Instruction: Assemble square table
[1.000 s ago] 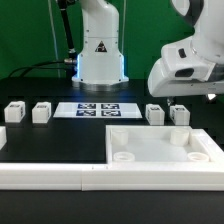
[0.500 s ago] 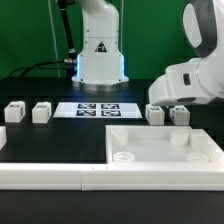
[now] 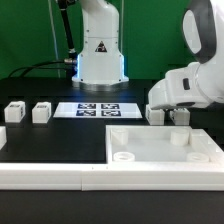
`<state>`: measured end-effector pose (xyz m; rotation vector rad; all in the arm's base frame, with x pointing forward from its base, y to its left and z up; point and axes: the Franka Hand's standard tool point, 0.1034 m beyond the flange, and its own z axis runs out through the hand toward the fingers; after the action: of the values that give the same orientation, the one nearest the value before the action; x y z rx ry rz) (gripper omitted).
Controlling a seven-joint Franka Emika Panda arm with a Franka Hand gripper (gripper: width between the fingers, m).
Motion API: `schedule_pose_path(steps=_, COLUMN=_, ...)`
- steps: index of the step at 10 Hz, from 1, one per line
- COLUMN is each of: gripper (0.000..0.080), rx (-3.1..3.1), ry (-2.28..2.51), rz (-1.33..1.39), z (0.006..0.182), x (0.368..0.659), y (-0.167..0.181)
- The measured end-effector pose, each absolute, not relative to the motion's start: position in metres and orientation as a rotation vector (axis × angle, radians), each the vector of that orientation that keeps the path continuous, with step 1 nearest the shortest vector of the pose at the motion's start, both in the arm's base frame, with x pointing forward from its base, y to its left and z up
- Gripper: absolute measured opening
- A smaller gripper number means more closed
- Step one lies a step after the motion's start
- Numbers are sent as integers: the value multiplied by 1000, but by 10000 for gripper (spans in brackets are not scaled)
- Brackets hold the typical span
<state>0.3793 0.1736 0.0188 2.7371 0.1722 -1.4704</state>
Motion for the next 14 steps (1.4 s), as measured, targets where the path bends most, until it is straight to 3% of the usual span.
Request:
schedule_pose_path(steps=3, gripper=649, rx=2715, ry=192, rz=-1465, z=10, x=374, y=177)
schedule_pose_path(steps=5, gripper=376, rx=2714, ry=191, rz=-1465, z=10, x=374, y=177)
schedule_pose_path(steps=6, gripper=288, rx=2714, ry=191, rz=-1465, z=10, x=374, y=177)
schedule_pose_path(steps=13, gripper=288, rx=2716, ry=197, rz=-1469, z=13, x=376, y=175)
schedule_pose_path(steps=14, gripper=288, rx=2712, ry=244, rz=-1510, z=38, x=388, y=165)
